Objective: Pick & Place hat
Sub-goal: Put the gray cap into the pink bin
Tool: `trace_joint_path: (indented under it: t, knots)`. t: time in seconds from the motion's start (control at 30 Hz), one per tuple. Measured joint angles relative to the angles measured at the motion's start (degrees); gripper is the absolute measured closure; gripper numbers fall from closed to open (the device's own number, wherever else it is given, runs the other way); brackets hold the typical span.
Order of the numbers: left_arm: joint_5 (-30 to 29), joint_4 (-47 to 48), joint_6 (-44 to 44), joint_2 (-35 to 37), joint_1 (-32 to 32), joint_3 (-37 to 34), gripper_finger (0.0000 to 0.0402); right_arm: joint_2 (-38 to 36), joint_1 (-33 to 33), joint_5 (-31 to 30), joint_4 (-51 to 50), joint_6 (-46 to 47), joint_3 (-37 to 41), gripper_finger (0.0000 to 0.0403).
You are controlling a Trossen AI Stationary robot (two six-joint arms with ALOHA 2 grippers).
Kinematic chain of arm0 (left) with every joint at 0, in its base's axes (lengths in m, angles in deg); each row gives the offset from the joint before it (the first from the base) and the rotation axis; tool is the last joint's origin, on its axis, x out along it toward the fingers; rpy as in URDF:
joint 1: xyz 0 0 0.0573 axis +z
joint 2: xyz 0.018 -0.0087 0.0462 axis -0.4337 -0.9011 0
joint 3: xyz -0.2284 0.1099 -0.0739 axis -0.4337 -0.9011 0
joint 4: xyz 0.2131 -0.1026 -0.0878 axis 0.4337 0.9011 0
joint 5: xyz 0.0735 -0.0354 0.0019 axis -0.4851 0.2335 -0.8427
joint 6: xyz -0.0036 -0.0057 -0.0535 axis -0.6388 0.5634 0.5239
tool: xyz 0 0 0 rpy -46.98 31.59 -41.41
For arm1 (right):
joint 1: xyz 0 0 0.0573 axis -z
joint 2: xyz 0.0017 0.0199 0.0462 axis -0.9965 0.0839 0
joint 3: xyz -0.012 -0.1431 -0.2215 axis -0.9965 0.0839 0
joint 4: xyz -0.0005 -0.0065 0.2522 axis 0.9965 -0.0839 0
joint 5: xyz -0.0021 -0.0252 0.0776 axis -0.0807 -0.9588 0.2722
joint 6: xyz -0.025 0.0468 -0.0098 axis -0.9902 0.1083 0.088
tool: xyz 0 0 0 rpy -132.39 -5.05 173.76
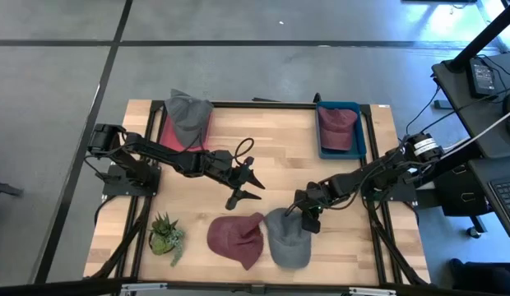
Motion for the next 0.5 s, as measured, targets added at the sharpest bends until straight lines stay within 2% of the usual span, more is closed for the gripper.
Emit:
trace_joint_path:
  t: [0.1, 0.23, 0.33, 0.5]
  knots:
    - [-0.2, 0.0, 0.0, 0.0, 0.0, 0.0, 0.0233, 0.0, 0.0, -0.7, 1.3, -1.9, 0.0, 0.0393]
    - [-4.1, 0.0, 0.1, 0.0, 0.0, 0.0, 0.0233, -1.0, -0.1, -3.6, 1.5, -3.4, 0.0, 0.0395]
    - [-7.4, -0.1, 1.1, 0.0, 0.0, 0.0, 0.0233, -2.8, 0.0, -8.8, 1.6, -5.7, 0.0, 0.0398]
    - [-6.7, -0.5, 4.9, 0.0, 0.5, 1.2, 0.0233, -7.7, 0.1, -17.3, -0.6, -10.7, -1.3, 0.0400]
